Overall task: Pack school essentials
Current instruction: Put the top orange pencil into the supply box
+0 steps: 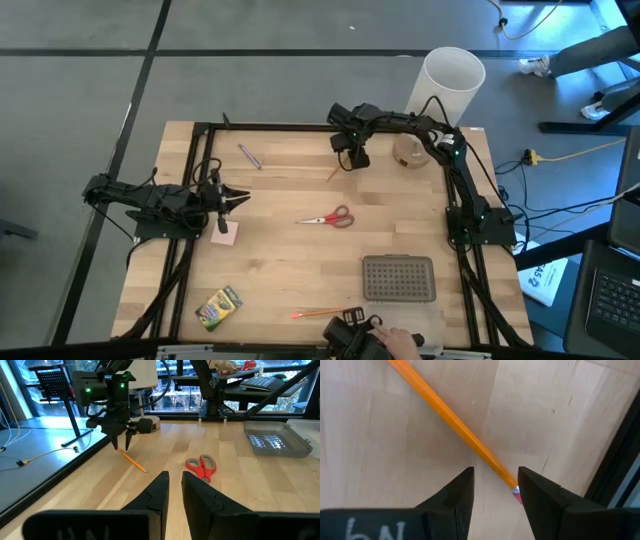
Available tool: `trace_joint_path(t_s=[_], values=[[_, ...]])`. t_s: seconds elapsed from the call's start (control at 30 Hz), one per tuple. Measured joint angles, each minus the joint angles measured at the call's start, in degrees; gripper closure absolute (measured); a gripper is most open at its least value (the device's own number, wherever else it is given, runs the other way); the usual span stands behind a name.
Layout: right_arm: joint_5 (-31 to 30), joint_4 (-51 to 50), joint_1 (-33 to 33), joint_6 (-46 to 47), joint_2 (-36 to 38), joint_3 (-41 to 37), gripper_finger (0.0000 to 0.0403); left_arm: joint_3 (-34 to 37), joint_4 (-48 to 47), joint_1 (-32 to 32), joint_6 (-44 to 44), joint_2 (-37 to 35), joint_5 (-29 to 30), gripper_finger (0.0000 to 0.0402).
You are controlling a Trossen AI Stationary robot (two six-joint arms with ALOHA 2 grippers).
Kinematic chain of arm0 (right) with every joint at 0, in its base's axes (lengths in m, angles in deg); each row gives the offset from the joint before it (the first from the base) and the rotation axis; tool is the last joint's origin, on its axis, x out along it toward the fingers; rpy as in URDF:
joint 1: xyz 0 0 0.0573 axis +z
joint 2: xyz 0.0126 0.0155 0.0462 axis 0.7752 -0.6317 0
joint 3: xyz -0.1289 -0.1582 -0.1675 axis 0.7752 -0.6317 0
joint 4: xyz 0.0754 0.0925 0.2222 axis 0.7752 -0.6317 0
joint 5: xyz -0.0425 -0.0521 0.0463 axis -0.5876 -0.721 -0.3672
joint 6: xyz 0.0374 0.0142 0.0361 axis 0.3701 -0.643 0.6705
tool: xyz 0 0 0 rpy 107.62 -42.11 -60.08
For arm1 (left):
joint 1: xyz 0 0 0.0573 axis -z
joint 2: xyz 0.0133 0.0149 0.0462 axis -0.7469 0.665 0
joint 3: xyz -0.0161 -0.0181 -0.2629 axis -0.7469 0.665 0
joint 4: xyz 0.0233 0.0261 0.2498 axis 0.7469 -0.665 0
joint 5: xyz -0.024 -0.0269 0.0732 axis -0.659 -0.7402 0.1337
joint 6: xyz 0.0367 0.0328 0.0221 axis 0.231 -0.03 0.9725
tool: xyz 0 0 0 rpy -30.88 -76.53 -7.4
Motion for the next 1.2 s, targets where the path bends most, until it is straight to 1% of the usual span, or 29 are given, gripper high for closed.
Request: trace_joint_path(t_s=[0.1,0.17,0.3,0.57,1.2], values=[[3.29,0.48,-0.02,-0.01,0.02,-0.58,0.0249,0.00,0.00,0.00,-0.02,-0.02,0.00,0.0354],[4.27,0.90,-0.01,-0.03,0.02,-1.18,0.0249,0.00,0.00,0.02,-0.02,0.00,-0.02,0.0354],[3.79,2.90,-0.02,-0.09,0.21,-2.59,0.0249,0.00,0.00,0.00,-0.02,-0.02,-0.02,0.0354],[3.63,2.77,0.04,-0.07,0.22,-2.60,0.0251,0.00,0.00,0.00,-0.04,0.00,-0.02,0.0354],[5.19,1.74,0.05,1.05,0.15,-2.71,0.0345,0.00,0.00,0.00,-0.04,0.00,-0.02,0.0354]])
